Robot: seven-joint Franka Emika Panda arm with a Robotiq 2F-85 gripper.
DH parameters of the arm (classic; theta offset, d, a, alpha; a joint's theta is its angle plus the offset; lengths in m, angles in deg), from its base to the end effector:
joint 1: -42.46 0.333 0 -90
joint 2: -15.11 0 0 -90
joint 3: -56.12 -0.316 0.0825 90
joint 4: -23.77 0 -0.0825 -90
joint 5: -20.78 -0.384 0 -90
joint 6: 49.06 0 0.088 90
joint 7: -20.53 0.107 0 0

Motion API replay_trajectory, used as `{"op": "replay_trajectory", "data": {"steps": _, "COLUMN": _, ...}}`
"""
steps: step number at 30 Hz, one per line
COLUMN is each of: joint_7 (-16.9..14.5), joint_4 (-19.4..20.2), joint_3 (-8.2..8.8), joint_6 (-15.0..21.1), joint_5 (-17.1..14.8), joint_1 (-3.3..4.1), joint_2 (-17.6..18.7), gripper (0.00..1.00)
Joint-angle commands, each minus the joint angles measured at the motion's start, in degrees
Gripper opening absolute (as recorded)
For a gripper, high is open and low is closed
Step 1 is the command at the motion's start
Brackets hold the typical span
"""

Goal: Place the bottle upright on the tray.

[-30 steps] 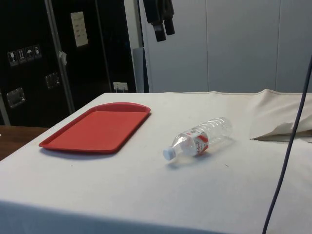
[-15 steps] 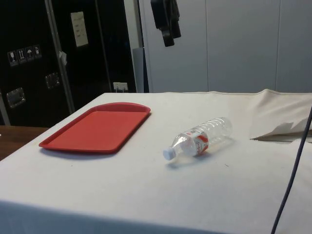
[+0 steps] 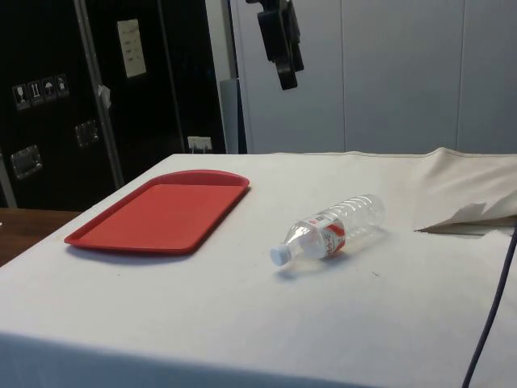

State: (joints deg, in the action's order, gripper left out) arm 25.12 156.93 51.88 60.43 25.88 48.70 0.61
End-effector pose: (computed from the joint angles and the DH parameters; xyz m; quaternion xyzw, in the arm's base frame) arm 0.4408 0.0758 0.4282 0.9932 0.0674 -0.0732 0.0599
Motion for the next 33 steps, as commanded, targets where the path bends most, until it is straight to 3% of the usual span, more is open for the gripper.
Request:
{"op": "replay_trajectory", "data": {"steps": 1, "joint_7": 0.3, "joint_4": 0.6, "joint_3": -0.23, "joint_6": 0.8, "joint_5": 0.5, "joint_1": 0.11, "joint_2": -0.2, "gripper": 1.00}}
{"op": "replay_trajectory", "data": {"steps": 15, "joint_7": -0.9, "joint_4": 2.2, "joint_3": -2.29, "joint_6": 2.2, "joint_5": 0.7, "joint_1": 0.11, "joint_2": 0.7, "gripper": 1.00}}
{"op": "replay_trajectory", "data": {"steps": 33, "joint_7": -3.6, "joint_4": 4.4, "joint_3": -3.50, "joint_6": 5.2, "joint_5": 0.9, "joint_1": 0.06, "joint_2": 2.5, "gripper": 1.00}}
